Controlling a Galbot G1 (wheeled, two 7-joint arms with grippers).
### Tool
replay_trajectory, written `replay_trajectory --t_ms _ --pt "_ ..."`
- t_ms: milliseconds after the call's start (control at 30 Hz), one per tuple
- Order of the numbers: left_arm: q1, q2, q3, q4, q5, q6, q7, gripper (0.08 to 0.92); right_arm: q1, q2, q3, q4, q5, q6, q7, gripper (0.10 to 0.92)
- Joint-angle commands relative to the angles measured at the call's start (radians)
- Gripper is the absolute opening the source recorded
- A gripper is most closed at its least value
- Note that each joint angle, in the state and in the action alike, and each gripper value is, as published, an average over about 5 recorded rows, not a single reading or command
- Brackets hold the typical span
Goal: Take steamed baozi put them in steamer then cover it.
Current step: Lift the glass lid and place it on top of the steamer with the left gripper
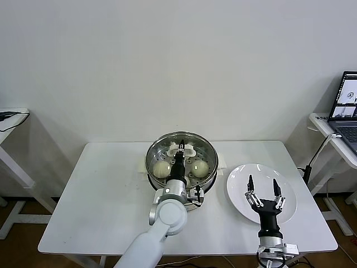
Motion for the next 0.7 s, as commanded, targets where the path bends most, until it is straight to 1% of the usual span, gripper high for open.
replay_trajectory --t_ms 33,433,600,700 --pt "0.002 0.0 -0.002 0.012 0.0 -0.006 -0.002 0.187 0.002 -0.001 -0.001 -0.002 -0.001 0.001 -0.001 0.823" --pt "0.011 0.001 -0.009 0.018 -0.002 -0.017 -0.003 0.187 0.006 -0.002 -0.004 -0.011 -0.005 0.004 -0.001 0.823" --pt "0.032 0.014 -0.005 -0.021 -0.004 -0.022 0.001 0.188 0.007 -0.002 -0.008 -0.015 -0.008 0.005 -0.001 0.823" --pt "0.053 0.028 0.0 -0.054 -0.004 -0.023 -0.001 0.221 0.009 -0.002 -0.011 -0.018 -0.009 0.006 -0.001 0.823"
